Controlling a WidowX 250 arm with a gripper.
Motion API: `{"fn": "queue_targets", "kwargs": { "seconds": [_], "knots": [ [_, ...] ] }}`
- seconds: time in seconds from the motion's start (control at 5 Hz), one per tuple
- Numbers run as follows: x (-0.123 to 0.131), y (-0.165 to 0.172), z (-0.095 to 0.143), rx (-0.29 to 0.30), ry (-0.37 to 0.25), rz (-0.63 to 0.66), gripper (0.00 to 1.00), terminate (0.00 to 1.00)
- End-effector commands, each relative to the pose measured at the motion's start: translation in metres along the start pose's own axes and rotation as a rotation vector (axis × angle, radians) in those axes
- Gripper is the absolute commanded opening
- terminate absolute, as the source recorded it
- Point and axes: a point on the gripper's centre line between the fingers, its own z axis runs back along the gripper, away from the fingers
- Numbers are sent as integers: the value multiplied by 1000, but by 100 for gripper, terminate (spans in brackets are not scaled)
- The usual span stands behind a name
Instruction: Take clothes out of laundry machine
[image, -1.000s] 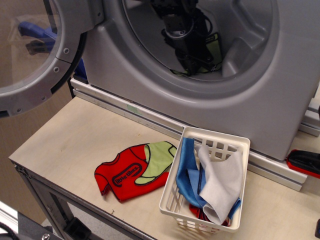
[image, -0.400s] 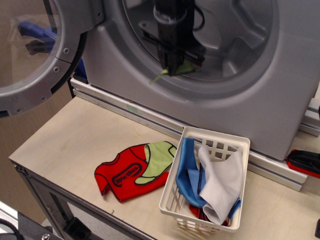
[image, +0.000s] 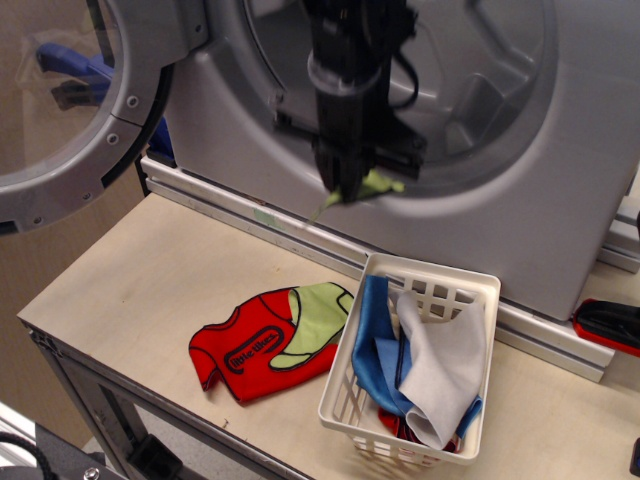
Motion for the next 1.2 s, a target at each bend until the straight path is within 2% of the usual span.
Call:
{"fn": "queue_targets", "kwargs": {
  "seconds": [0.0,0.2,0.4,0.6,0.8,1.0],
  "knots": [
    [-25,-53,13,-53,-9,122,0,0],
    [-26,-76,12,-70,-24,127,0,0],
    [-31,-90,1,-114,-39,144,0,0],
    [-42,-91,-20,-137,-39,123,0,0],
    [-53,-89,-32,-118,1,124,0,0],
    [-53,-89,-23,-40,50,150,100,0]
  ]
}}
